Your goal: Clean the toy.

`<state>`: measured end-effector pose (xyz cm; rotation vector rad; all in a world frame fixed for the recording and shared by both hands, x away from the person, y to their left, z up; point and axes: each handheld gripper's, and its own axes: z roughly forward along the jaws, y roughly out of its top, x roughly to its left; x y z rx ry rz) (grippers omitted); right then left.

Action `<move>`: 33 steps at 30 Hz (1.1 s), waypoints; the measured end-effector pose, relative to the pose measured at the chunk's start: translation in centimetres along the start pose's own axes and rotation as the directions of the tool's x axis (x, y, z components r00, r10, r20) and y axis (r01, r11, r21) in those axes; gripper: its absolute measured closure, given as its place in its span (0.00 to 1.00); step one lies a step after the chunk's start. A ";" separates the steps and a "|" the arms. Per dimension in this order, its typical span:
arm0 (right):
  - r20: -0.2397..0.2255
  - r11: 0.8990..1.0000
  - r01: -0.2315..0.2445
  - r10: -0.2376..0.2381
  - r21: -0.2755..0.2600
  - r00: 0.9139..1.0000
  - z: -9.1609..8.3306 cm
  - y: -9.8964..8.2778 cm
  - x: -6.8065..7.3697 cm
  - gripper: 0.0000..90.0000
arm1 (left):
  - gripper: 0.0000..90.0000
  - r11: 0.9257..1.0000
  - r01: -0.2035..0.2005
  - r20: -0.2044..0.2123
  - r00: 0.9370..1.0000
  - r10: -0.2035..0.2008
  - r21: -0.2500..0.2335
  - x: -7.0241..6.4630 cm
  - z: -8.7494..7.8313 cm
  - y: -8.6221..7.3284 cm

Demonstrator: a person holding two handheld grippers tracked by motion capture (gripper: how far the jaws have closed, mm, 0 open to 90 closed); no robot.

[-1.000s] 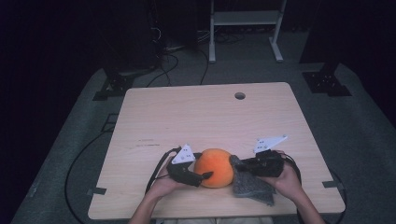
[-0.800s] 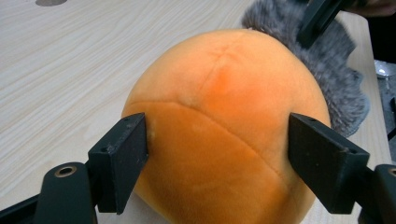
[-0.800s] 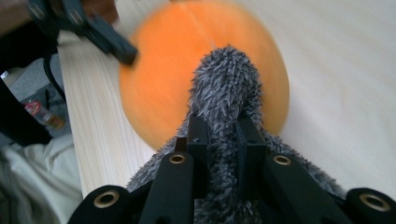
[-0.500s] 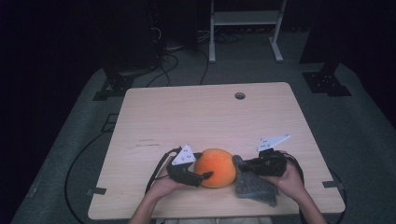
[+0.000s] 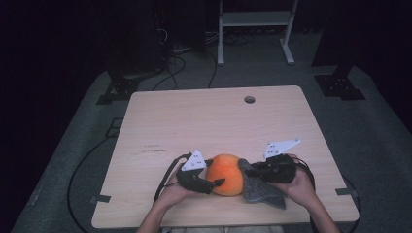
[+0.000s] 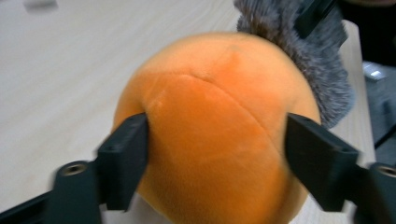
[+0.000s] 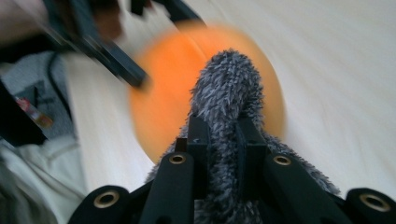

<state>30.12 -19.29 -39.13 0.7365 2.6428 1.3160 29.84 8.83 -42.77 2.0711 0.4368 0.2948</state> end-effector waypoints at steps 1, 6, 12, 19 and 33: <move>0.003 1.000 0.025 -0.024 -0.013 1.000 -0.1 0.7 0.7 0.87 | 0.34 1.000 0.000 0.000 1.000 0.000 0.000 0.0 0.0 0.0; 0.051 0.992 0.119 -0.121 0.040 0.991 0.5 2.3 2.8 0.87 | 0.37 0.990 -0.138 -0.047 0.989 0.137 -0.001 -2.6 0.0 1.7; 0.000 0.998 0.031 -0.031 0.058 1.000 0.9 0.1 0.9 0.87 | 0.16 1.000 -0.013 0.015 1.000 0.014 -0.012 -1.1 0.2 1.1; 0.029 0.999 0.015 -0.016 0.030 0.999 -0.2 0.1 0.5 0.88 | 0.29 0.974 0.219 0.068 0.974 -0.215 -0.054 0.2 0.9 0.0; 0.076 0.992 0.060 -0.068 0.110 0.995 -1.2 0.7 0.8 0.88 | 0.21 0.980 0.192 0.050 0.981 -0.189 -0.049 -0.8 1.4 1.2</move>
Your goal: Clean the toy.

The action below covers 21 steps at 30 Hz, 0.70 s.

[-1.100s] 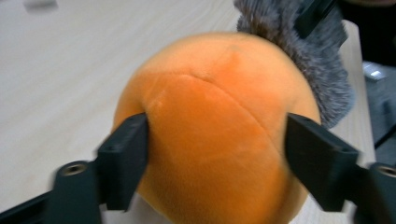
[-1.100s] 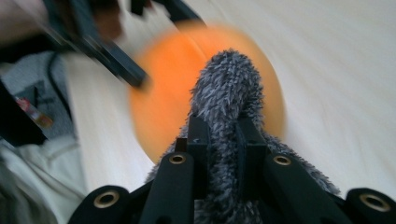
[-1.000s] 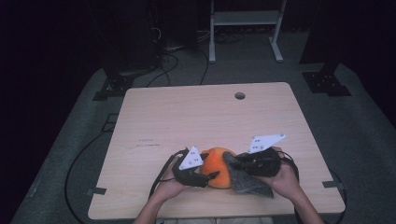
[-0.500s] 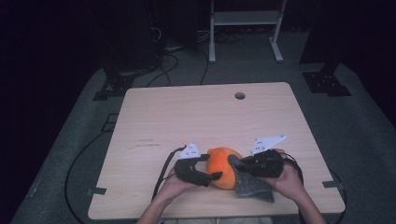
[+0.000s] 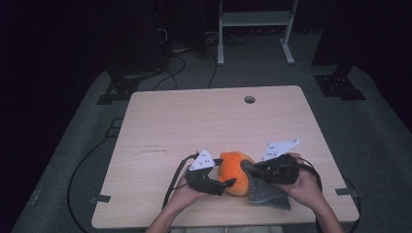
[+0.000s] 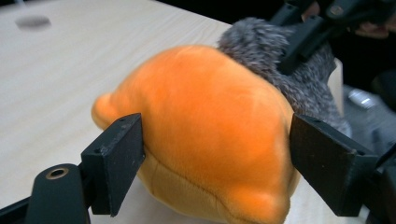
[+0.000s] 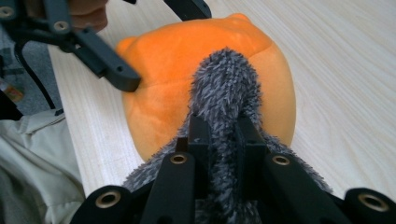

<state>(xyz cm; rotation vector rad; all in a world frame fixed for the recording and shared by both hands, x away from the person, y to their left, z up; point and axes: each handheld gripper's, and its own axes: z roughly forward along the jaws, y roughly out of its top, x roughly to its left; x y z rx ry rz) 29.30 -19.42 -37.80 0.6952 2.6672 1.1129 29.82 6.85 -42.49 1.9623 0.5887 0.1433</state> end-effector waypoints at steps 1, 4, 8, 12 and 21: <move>0.002 1.000 0.004 -0.004 0.000 1.000 -0.1 0.1 0.1 0.88 | 0.22 1.000 0.000 0.000 1.000 0.000 0.000 0.0 0.0 0.0; -0.007 0.999 0.034 -0.035 -0.020 0.999 -0.7 1.0 0.8 0.88 | 0.31 0.999 -0.035 -0.016 0.999 0.035 -0.013 -0.4 0.0 0.0; -0.020 0.994 0.100 -0.101 -0.033 0.995 -0.9 2.7 2.5 0.88 | 0.34 0.961 -0.277 -0.045 0.960 0.277 0.006 -3.1 0.2 0.5; -0.037 0.997 0.066 -0.068 -0.040 0.997 -0.9 2.4 1.8 0.88 | 0.34 0.947 -0.321 -0.054 0.945 0.322 0.022 -3.6 0.2 0.4; -0.059 0.997 0.068 -0.070 -0.025 0.996 -0.9 2.0 1.8 0.88 | 0.29 0.945 -0.327 -0.065 0.943 0.327 0.020 -3.9 0.5 0.4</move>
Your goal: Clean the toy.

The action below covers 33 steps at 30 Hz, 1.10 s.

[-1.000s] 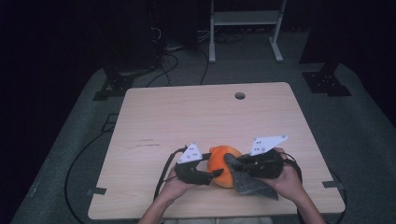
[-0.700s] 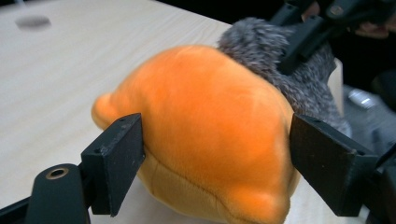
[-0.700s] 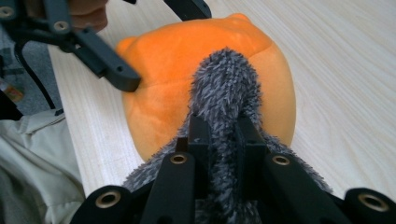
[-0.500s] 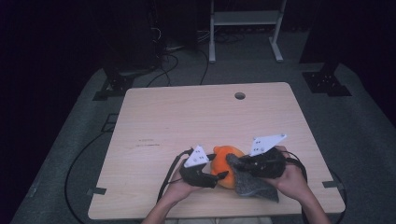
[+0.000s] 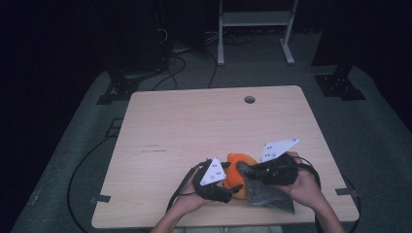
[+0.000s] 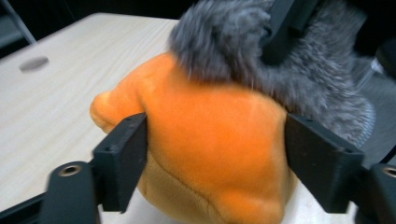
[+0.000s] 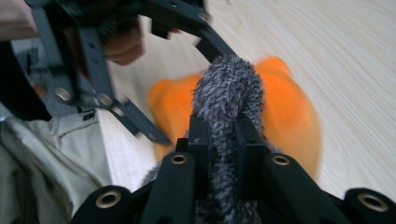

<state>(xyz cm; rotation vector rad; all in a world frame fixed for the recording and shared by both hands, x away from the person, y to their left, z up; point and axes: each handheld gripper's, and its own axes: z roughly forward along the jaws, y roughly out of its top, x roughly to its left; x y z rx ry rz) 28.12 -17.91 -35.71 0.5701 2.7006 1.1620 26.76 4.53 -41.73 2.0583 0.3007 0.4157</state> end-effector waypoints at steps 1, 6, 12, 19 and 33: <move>0.000 1.000 0.000 0.000 0.000 1.000 0.0 0.0 0.0 0.88 | 0.30 1.000 0.000 0.000 1.000 0.000 0.000 0.0 0.0 0.0; 0.026 1.000 -0.012 0.013 -0.024 1.000 0.2 0.2 -0.2 0.88 | 0.34 1.000 -0.024 -0.003 1.000 0.024 0.017 0.2 -0.4 -0.4; 0.062 0.996 -0.084 0.086 -0.035 0.994 0.2 -1.6 -2.1 0.88 | 0.18 0.991 0.131 0.030 0.991 -0.131 -0.015 1.5 -0.5 -0.2; 0.032 0.998 -0.060 0.061 -0.029 0.998 1.3 -1.3 -1.4 0.88 | 0.26 0.987 0.162 0.007 0.987 -0.162 0.008 2.3 -0.6 -1.2; 0.005 0.998 -0.061 0.061 -0.022 0.998 2.7 -2.0 -1.1 0.88 | 0.26 0.990 0.132 -0.021 0.991 -0.131 0.039 3.2 -1.0 -2.4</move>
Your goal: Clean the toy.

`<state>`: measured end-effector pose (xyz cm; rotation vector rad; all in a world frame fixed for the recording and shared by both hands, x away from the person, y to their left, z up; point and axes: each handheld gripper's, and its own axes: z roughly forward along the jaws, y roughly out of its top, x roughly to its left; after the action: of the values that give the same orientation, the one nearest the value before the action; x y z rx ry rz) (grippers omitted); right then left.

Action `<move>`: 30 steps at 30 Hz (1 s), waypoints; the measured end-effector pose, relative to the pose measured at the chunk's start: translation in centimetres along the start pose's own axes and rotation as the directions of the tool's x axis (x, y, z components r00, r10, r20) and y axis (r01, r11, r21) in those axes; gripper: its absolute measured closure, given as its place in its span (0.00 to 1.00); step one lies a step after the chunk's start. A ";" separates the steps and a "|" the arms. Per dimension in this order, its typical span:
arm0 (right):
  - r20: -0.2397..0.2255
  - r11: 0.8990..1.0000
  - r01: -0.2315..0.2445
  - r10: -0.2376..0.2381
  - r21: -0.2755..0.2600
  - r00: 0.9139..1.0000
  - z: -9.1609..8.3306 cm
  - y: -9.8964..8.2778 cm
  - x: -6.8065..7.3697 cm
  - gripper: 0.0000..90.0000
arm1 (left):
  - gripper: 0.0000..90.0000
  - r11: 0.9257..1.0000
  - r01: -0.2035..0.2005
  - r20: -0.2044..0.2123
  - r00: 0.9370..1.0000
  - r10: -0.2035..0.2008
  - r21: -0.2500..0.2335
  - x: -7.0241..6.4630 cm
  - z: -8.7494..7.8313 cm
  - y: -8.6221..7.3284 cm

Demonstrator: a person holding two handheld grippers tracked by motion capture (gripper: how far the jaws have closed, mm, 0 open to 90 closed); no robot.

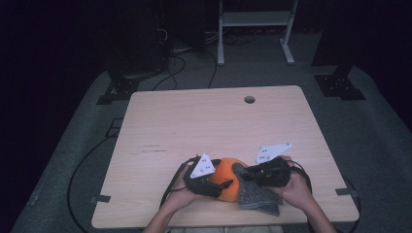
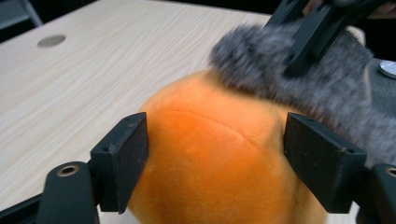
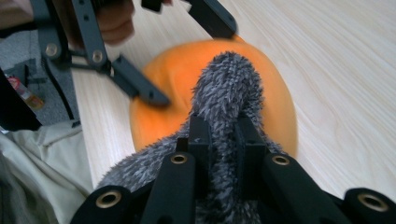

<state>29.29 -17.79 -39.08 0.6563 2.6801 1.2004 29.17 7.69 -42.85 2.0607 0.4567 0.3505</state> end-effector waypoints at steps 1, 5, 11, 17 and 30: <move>0.000 1.000 0.000 0.000 0.000 1.000 0.0 0.0 0.0 0.88 | 0.26 1.000 0.000 0.000 1.000 0.000 0.000 0.0 0.0 0.0; -0.001 0.999 -0.033 0.033 0.007 0.999 0.0 -1.0 -0.6 0.88 | 0.24 0.999 0.037 0.027 0.999 -0.036 -0.019 0.8 -0.5 -0.6; 0.002 0.999 0.032 -0.032 -0.014 0.999 0.7 0.0 0.7 0.88 | 0.23 0.999 -0.039 0.017 0.999 0.040 -0.031 0.0 0.0 -0.2; 0.012 1.000 -0.016 0.016 0.018 1.000 0.9 -1.2 -0.6 0.88 | 0.26 1.000 0.021 0.017 1.000 -0.020 -0.015 1.5 -0.5 -1.4; -0.012 0.997 -0.058 0.058 0.051 0.998 1.5 -2.1 -1.5 0.88 | 0.27 0.998 0.064 0.024 0.998 -0.064 -0.015 2.4 -0.8 -2.2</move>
<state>30.35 -18.62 -41.69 0.7406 2.7292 1.1576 30.59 10.45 -44.24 2.0275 0.5027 0.2904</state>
